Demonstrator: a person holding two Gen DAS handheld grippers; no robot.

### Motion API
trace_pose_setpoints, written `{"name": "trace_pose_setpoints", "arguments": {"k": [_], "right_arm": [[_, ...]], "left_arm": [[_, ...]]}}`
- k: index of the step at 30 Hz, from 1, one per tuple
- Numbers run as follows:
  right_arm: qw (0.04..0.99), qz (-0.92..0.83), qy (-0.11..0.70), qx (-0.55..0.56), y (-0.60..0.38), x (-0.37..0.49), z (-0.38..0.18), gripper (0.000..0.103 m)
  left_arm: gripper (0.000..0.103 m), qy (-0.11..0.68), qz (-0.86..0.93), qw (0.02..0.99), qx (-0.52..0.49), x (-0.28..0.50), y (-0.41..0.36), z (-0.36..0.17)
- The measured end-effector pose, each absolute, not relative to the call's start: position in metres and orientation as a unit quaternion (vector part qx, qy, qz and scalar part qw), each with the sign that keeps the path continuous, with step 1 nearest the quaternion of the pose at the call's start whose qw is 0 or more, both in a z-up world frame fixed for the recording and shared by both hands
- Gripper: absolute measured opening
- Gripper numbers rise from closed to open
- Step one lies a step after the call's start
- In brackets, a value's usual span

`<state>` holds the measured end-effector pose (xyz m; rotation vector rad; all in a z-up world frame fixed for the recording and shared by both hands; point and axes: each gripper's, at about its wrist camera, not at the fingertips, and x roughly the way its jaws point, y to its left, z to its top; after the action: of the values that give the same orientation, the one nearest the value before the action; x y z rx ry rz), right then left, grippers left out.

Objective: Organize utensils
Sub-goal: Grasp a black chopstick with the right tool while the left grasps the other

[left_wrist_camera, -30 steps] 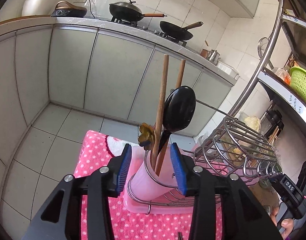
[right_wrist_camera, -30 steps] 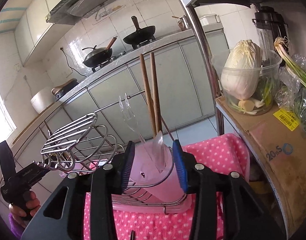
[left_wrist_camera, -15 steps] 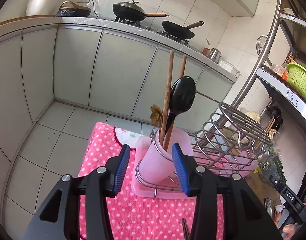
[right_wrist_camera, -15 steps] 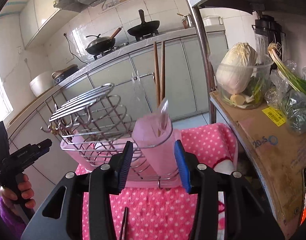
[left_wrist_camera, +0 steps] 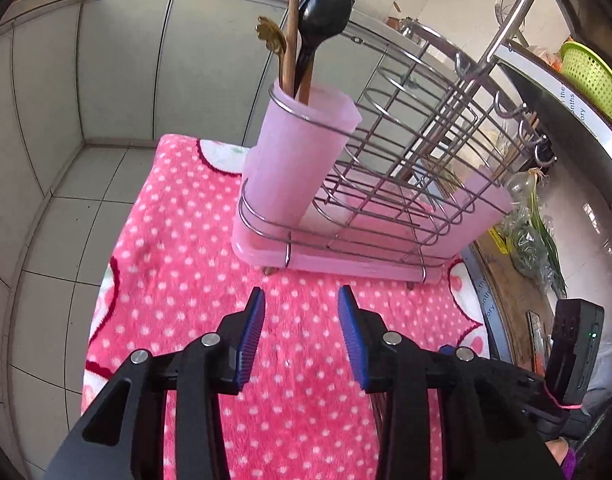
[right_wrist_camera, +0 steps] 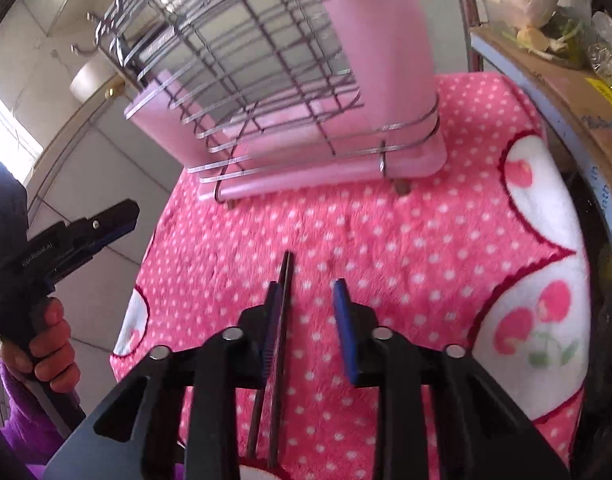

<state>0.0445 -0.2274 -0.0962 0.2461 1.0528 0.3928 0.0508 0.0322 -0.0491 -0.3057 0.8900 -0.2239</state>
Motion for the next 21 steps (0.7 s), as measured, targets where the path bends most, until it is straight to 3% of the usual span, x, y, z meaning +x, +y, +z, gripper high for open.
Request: {"name": "trace_pose_setpoints", "arguments": {"k": [3,20,21], "right_arm": [[0.83,0.192,0.515,0.099,-0.21,0.041,-0.105,0.014],[0.822,0.142,0.551,0.01,-0.164,0.055,-0.138,0.014],[0.823,0.138,0.55,0.015,-0.165,0.055,-0.139,0.009]], "left_arm": [[0.036,0.44,-0.117,0.879,-0.139,0.047,0.028,-0.055],[0.036,0.453,-0.132,0.868,-0.152,0.045,0.032,-0.075],[0.036,0.456,-0.133,0.867,-0.15,0.046,0.03,-0.076]]}}
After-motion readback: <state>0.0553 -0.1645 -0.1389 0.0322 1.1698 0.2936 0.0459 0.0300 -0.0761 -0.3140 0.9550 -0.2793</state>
